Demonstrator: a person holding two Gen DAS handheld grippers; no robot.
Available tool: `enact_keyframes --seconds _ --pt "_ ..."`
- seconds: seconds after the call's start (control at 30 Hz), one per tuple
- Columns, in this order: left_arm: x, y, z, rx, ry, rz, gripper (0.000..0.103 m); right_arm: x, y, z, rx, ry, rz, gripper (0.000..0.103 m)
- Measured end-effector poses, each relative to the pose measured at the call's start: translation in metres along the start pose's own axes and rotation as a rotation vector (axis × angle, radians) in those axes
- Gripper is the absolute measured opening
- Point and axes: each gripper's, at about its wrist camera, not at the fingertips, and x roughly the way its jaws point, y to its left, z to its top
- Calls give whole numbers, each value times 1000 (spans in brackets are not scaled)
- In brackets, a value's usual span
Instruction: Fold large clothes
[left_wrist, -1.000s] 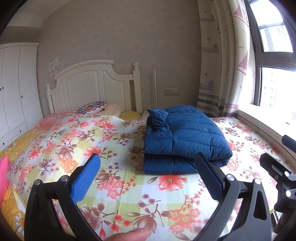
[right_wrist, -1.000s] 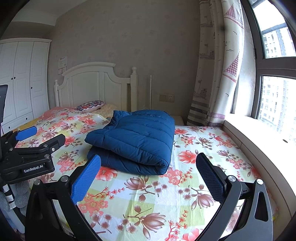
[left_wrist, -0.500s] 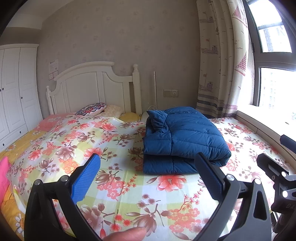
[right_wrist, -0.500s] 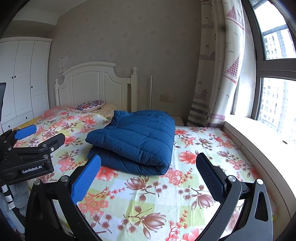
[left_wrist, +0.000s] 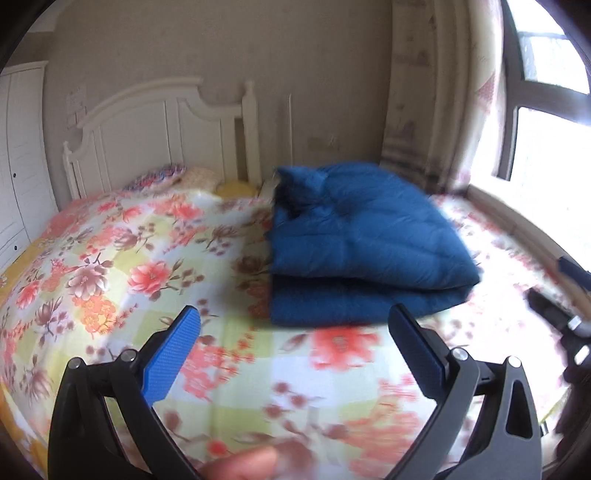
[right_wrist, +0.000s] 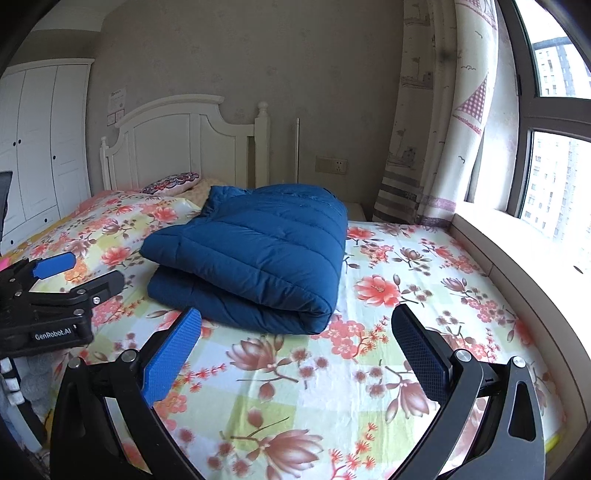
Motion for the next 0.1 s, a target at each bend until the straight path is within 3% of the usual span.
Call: enact_keyframes --seconds 0.07,0.1 --pt "24 41 15 -44 36 68 101 14 -51 21 48 6 -91 99" --pt "43 79 30 -78 62 120 101 19 -84 31 99 7 -148 99"
